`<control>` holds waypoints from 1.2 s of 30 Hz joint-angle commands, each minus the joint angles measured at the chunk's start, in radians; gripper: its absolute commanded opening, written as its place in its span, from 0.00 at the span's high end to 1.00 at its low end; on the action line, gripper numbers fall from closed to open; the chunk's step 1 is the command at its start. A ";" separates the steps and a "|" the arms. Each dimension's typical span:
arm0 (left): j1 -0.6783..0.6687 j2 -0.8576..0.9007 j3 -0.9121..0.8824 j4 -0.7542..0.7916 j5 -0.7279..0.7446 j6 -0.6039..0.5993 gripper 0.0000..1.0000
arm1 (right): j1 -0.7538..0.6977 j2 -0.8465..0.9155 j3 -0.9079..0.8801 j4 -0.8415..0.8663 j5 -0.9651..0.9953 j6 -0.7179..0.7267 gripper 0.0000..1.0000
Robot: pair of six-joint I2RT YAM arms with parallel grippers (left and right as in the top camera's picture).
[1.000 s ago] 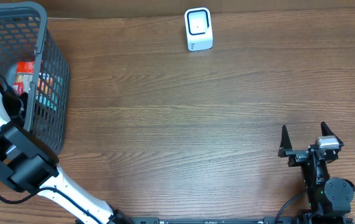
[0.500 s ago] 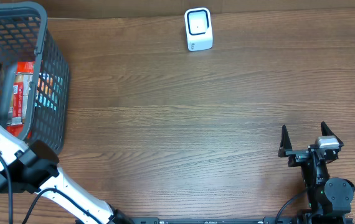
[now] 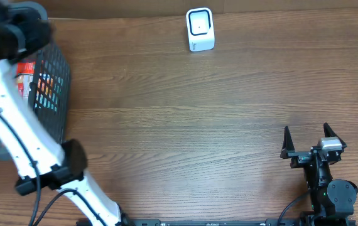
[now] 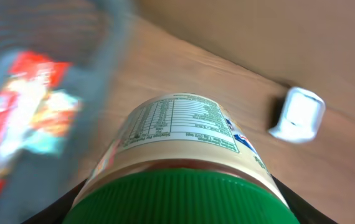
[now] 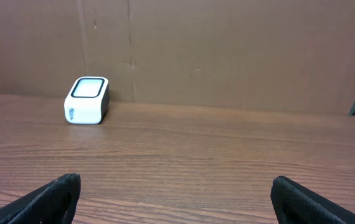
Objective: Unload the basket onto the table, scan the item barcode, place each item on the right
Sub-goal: 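Carry the jar with the left gripper to the white scanner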
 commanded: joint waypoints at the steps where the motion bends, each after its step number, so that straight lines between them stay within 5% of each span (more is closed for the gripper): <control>1: -0.142 -0.040 0.011 0.002 -0.032 -0.007 0.85 | -0.003 -0.010 -0.011 0.003 -0.001 -0.004 0.00; 9: -0.508 -0.023 -0.220 0.010 -0.148 -0.095 0.89 | -0.003 -0.010 -0.011 0.003 -0.001 -0.004 0.00; 16: -0.786 0.066 -0.586 0.142 -0.208 -0.414 0.96 | -0.003 -0.010 -0.011 0.003 -0.001 -0.004 0.00; 19: -0.859 0.120 -0.698 0.251 -0.208 -0.461 0.96 | -0.003 -0.010 -0.011 0.003 -0.001 -0.004 0.00; 26: -0.966 0.280 -0.789 0.434 -0.191 -0.596 0.96 | -0.003 -0.010 -0.011 0.003 -0.001 -0.004 0.00; 36: -0.988 0.376 -0.789 0.516 0.035 -0.691 0.96 | -0.003 -0.010 -0.011 0.003 -0.001 -0.004 0.00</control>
